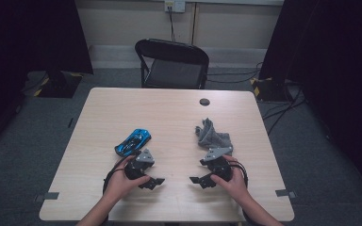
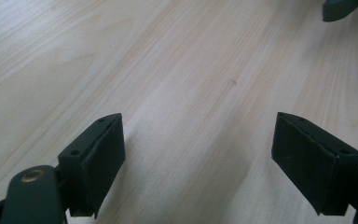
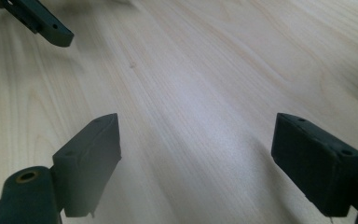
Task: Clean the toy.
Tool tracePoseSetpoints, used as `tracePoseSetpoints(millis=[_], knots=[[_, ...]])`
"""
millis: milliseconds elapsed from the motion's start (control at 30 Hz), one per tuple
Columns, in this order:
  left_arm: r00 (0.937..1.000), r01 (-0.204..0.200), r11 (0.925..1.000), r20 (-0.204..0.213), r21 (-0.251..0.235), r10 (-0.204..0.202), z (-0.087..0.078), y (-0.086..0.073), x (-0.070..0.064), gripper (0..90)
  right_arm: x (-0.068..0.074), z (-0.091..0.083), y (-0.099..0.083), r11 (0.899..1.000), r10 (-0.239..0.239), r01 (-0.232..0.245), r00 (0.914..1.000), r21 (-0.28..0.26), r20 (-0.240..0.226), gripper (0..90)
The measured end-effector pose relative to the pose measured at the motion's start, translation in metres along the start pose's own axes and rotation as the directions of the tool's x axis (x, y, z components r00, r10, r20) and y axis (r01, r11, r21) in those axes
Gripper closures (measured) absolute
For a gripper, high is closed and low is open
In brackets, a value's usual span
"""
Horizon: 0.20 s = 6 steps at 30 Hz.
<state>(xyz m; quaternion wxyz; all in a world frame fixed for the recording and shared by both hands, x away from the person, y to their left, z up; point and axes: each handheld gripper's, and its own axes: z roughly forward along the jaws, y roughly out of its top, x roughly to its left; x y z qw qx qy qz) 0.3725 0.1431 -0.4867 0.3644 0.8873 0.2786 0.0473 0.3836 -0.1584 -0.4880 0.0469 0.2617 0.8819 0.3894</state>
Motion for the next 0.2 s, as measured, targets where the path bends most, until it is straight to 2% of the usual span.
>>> tracePoseSetpoints(millis=[33, 100, 200], knots=[[0.9998, -0.016, 0.9999, -0.015, -0.005, 0.015, 0.0004, -0.001, -0.0011, 17.3, 0.0006, 0.0006, -0.0007, 1.0, 0.001, -0.001, 1.0, 0.002, -0.004, 15.5], [0.9994, -0.032, 0.9995, -0.014, -0.002, 0.031, 0.0006, -0.001, -0.002, 17.7, 0.0005, 0.0012, -0.0016, 1.0, 0.001, -0.001, 1.0, -0.002, -0.008, 15.6], [0.9991, -0.038, 0.9992, -0.016, -0.009, 0.038, 0.0017, -0.0013, -0.0031, 17.9, 0.0008, 0.0023, -0.0033, 1.0, -0.002, 0.002, 1.0, -0.004, -0.006, 15.7]])
